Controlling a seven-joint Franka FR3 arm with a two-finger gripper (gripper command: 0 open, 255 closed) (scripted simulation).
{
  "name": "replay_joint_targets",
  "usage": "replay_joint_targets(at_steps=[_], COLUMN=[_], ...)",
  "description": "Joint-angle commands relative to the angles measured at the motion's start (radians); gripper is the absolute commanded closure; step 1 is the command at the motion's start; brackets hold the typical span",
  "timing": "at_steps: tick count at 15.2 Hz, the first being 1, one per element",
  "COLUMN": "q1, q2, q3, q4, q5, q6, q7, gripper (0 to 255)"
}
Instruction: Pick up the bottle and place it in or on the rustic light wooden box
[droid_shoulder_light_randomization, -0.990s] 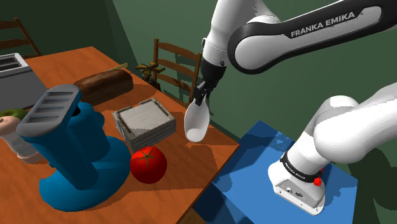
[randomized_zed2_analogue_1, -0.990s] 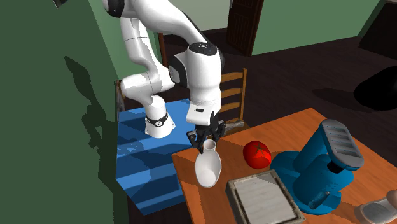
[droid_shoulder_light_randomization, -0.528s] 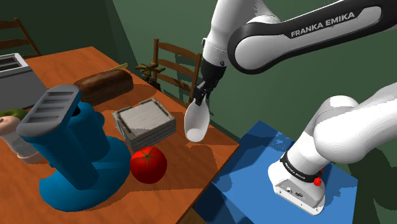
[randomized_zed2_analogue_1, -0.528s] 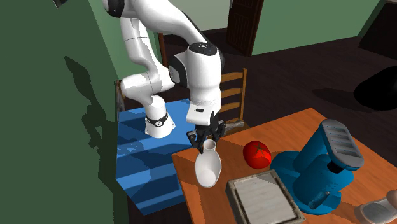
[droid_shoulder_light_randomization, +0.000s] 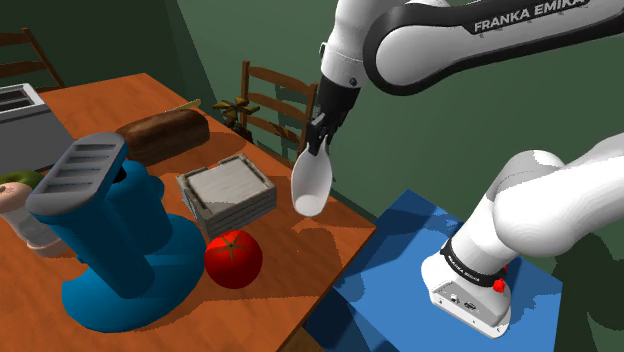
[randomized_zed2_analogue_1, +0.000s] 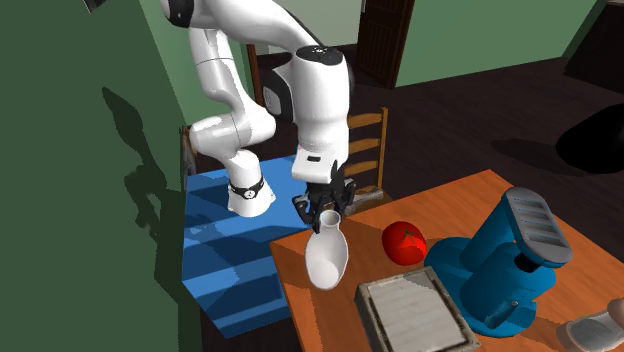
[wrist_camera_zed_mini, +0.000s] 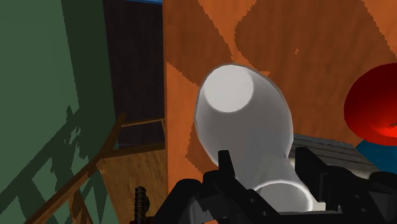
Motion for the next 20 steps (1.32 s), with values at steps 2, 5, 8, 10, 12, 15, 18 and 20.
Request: replay_joint_targets(at_steps=[2,5,8,10,12,15,18,20], q1=[-0.001,-0.001,-0.003,-0.003,-0.004,-0.006,-0.008,-0.009], q2=[-0.012,-0.022,-0.03,-0.033,-0.036,-0.038,-0.038,-0.037], q3=[-0.005,-0.01,-0.014,-0.017,-0.019,-0.023,-0.027,-0.029], q4=[0.034,0.067,0.102,0.126,0.151,0.19,0.23,0.258], q5=[-0.002,-0.004,-0.007,-0.008,-0.01,-0.013,-0.016,-0.017], q6=[-0.046,-0.089,-0.132,-0.16,-0.187,-0.228,-0.268,-0.295], q7=[-0.001,-0.002,-0.003,-0.003,-0.003,-0.004,-0.004,-0.004], gripper=[255,255,255,255,255,255,255,255])
